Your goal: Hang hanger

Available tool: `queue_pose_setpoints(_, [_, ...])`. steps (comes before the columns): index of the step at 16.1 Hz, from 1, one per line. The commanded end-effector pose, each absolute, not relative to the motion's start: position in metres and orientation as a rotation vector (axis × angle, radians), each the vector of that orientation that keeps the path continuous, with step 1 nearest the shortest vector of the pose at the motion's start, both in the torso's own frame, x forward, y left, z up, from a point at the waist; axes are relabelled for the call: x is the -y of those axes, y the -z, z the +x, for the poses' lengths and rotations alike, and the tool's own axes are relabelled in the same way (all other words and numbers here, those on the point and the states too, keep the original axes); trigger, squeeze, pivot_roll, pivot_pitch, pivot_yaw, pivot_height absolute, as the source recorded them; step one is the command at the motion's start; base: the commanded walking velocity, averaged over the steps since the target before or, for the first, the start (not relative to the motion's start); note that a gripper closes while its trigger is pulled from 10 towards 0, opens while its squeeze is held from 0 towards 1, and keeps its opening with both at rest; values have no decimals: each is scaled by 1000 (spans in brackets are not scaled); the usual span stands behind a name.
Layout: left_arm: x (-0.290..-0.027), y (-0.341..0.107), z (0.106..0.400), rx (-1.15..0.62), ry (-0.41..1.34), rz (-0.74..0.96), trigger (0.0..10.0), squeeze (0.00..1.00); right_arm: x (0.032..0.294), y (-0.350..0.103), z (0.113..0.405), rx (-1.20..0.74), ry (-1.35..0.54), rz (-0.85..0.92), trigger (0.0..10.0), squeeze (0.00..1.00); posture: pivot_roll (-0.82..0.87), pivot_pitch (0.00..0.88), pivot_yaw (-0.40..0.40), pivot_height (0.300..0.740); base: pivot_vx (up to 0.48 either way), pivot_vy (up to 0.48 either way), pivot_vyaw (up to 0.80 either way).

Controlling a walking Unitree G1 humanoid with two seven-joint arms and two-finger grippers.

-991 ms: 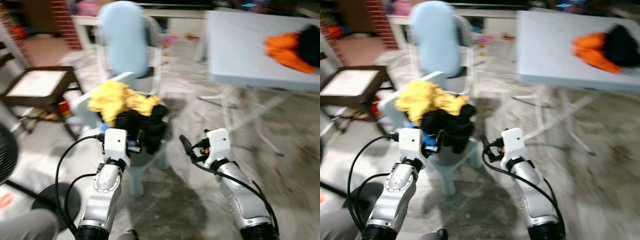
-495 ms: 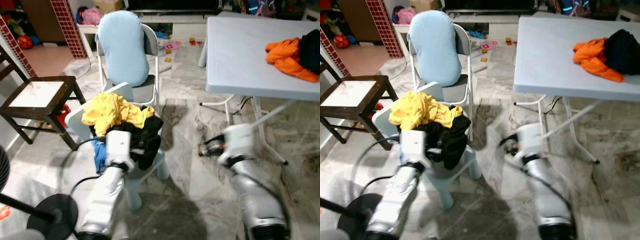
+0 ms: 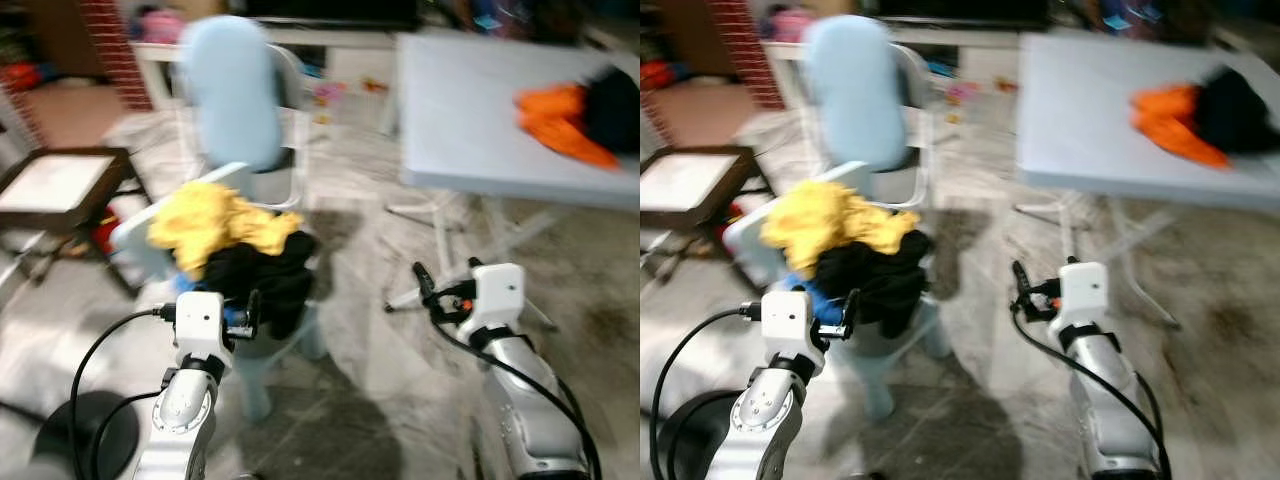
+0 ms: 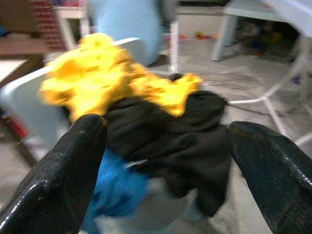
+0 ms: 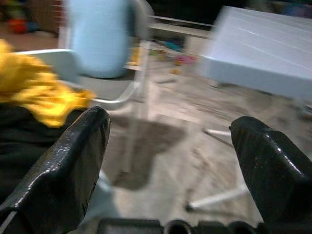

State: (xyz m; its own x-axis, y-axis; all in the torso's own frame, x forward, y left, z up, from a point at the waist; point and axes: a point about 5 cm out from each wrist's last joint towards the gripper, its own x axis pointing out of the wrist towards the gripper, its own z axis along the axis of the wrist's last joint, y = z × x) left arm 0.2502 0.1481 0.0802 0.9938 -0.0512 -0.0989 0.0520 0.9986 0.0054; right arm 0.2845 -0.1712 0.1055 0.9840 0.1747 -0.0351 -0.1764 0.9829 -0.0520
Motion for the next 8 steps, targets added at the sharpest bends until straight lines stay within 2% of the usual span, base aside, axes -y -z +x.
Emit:
queue_pose_setpoints(1, [-153, -82, 249, -101, 31, 18, 10000, 0, 161, -112, 288, -8, -219, -62, 10000, 0, 31, 121, -30, 740, 304, 0, 800])
queue_pose_setpoints(3, [-152, -84, 252, -96, 31, 16, 10000, 0, 162, -112, 289, -10, -219, -64, 10000, 0, 29, 117, -31, 740, 345, 0, 634])
queue_pose_setpoints(8, [-148, -84, 254, -98, 47, 10, 10000, 0, 161, -110, 288, -21, -225, -70, 10000, 0, 20, 117, -32, 740, 382, 0, 0])
